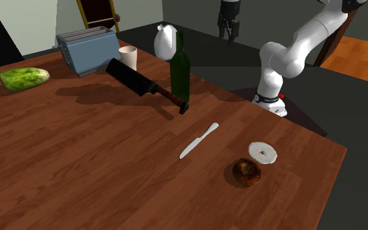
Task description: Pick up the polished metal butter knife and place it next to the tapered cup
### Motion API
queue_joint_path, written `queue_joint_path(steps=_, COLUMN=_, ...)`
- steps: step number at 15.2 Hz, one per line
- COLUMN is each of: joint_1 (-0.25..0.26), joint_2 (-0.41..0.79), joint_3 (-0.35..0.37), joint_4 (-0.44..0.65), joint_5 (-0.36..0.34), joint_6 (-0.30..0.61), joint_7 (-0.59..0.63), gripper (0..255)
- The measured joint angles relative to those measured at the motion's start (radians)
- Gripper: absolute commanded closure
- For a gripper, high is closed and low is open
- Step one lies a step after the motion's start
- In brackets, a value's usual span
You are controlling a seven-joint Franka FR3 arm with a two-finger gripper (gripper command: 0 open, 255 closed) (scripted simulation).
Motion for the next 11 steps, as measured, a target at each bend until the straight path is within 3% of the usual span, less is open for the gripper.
queue_joint_path(steps=4, joint_1=0.024, joint_2=0.03, joint_3=0.023, joint_4=-0.02, joint_5=0.019, joint_6=0.05, joint_7=0.007, gripper=0)
queue_joint_path(steps=11, joint_1=0.098, joint_2=0.19, joint_3=0.09, joint_4=-0.037, joint_5=0.069, joint_6=0.236, joint_7=0.02, gripper=0)
